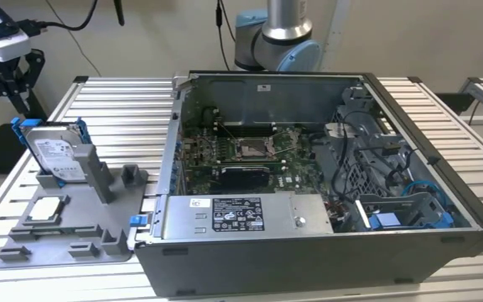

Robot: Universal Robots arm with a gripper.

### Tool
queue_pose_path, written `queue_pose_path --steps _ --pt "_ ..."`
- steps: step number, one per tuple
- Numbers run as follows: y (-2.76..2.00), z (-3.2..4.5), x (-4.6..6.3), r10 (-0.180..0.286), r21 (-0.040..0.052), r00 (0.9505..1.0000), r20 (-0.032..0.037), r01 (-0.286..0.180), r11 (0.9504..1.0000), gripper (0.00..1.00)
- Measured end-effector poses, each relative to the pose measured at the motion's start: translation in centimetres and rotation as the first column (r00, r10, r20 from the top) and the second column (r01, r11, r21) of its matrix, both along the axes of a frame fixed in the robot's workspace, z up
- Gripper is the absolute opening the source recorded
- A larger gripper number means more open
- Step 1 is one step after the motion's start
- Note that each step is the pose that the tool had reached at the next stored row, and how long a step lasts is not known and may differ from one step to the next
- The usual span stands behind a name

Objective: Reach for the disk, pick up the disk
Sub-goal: 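Pick up the disk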

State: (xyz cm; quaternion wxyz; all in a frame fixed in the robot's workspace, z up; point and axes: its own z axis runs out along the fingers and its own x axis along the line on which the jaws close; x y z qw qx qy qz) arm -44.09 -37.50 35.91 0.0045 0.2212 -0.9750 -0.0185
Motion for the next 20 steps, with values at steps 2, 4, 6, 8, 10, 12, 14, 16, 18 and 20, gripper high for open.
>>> queue_pose_path --steps 2,4,6,8,10,12,14,16,18,20 --pt "0.00 0.00 0.00 0.037 0.0000 0.9993 0.0000 -0.037 0.9993 0.00" --pt "0.00 0.00 0.00 0.072 0.0001 0.9974 0.0000 -0.072 0.9974 0.00" --pt "0.00 0.00 0.00 0.109 0.0001 0.9941 0.0000 -0.109 0.9941 0.00" --pt "0.00 0.00 0.00 0.144 0.0000 0.9895 0.0001 -0.144 0.9895 0.00" --pt "0.00 0.00 0.00 0.176 0.0001 0.9843 0.0000 -0.176 0.9843 0.00" --pt "0.00 0.00 0.00 0.183 0.0000 0.9832 0.0000 -0.183 0.9832 0.00" --pt "0.02 0.00 -0.03 0.183 0.0000 0.9832 0.0000 -0.183 0.9832 0.00" --pt "0.02 0.00 -0.03 0.183 0.0000 0.9832 0.0001 -0.183 0.9832 0.00" --pt "0.02 0.00 -0.03 0.183 0.0000 0.9832 0.0000 -0.183 0.9832 0.00" --pt "0.03 0.00 -0.03 0.183 0.0000 0.9832 0.0000 -0.183 0.9832 0.00"
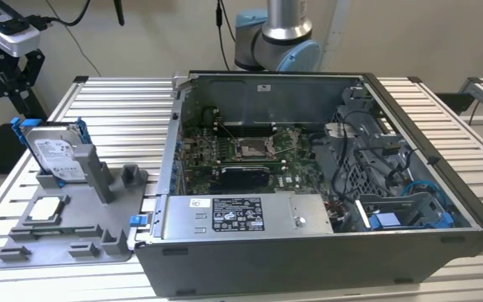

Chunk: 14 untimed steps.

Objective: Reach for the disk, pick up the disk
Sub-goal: 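Pick up the disk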

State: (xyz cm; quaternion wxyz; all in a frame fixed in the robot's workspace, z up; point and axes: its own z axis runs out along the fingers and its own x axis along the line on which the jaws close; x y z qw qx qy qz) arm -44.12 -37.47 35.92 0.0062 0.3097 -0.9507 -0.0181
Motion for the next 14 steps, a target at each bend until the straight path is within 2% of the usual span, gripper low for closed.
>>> queue_pose_path --steps 6,11,14 --pt "0.01 -0.01 0.00 0.005 0.0001 1.0000 0.0001 -0.005 1.0000 0.00" --pt "0.00 0.00 0.00 0.050 -0.0002 0.9988 0.0001 -0.050 0.9988 0.00" --pt "0.01 0.00 0.00 0.088 -0.0002 0.9962 0.0000 -0.088 0.9962 0.00"
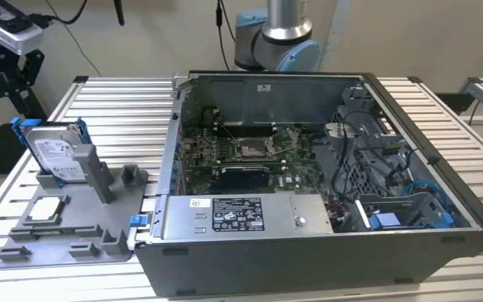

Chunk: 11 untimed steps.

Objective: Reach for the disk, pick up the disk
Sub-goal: 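Pick up the disk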

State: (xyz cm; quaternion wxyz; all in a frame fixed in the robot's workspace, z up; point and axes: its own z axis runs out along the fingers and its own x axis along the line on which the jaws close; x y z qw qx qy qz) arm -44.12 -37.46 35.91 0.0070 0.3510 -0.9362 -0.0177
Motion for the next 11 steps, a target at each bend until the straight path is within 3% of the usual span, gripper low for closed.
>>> queue_pose_path --steps 5,7,11 --pt "0.00 0.00 0.00 0.090 0.0000 0.9960 0.0001 -0.090 0.9960 0.00" --pt "0.00 0.00 0.00 0.124 0.0000 0.9922 0.0000 -0.124 0.9922 0.00" --pt "0.00 -0.02 0.00 0.198 0.0000 0.9803 0.0000 -0.198 0.9803 0.00"
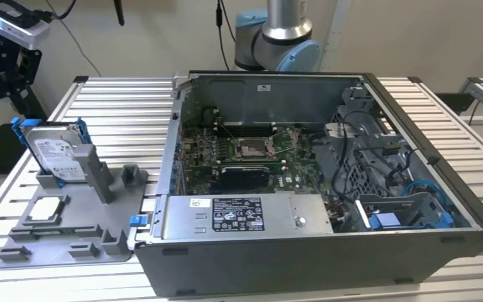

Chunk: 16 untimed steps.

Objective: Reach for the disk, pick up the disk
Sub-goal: 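Pick up the disk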

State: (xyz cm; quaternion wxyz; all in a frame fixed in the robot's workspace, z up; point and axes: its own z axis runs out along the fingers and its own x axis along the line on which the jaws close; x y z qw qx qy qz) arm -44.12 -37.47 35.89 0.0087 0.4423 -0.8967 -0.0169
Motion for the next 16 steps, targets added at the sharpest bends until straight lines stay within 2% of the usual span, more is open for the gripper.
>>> queue_pose_path --steps 4,8,12,16 --pt "0.00 0.00 0.00 0.073 0.0000 0.9973 0.0000 -0.073 0.9973 0.00" --pt "0.00 -0.02 0.00 0.145 0.0001 0.9894 0.0001 -0.145 0.9894 0.00" --pt "0.00 -0.06 0.00 0.217 0.0000 0.9761 0.0000 -0.217 0.9761 0.00" --pt "0.00 -0.12 0.00 0.288 0.0000 0.9577 -0.0001 -0.288 0.9577 0.00"
